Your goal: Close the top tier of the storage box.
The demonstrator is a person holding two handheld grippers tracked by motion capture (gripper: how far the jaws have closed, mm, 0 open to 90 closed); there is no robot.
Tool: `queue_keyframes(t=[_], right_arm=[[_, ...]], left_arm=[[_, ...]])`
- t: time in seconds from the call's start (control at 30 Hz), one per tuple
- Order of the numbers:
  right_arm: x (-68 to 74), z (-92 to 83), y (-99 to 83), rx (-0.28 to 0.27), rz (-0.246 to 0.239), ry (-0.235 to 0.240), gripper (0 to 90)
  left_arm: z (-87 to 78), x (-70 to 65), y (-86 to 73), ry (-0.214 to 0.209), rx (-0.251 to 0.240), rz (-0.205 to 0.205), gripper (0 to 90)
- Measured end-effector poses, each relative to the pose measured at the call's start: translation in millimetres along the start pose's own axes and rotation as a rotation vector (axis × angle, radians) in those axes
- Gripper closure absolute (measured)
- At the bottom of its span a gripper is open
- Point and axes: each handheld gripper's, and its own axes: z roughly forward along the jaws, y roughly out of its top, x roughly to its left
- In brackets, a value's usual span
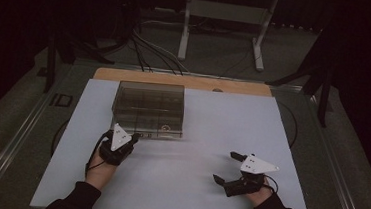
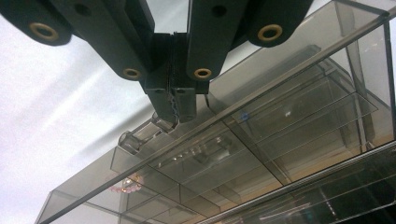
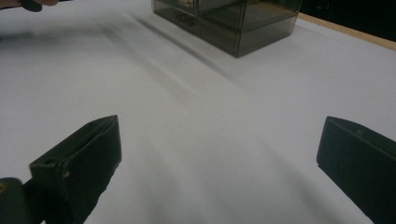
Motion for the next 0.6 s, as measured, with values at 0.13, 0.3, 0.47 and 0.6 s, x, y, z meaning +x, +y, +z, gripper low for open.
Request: queue_keyframes(t=[0.13, 0.3, 0.47, 0.6], right_arm=[[-0.2, -0.2, 0.0, 0.000, 0.004, -0.001, 0.0], [0.0, -0.1, 0.0, 0.001, 0.001, -0.001, 0.0], [-0.2, -0.3, 0.0, 0.001, 0.003, -0.001, 0.0], [-0.2, -0.3, 0.0, 0.001, 0.004, -0.001, 0.0]], left_arm=[[0.2, 0.2, 0.0, 0.000, 0.002, 0.002, 89.5], [0.2, 0.4, 0.1, -0.001, 0.002, 0.003, 89.5], [0.5, 0.6, 0.3, 0.001, 0.004, 0.003, 89.5], [0.8, 0.8, 0.5, 0.002, 0.004, 0.003, 89.5]])
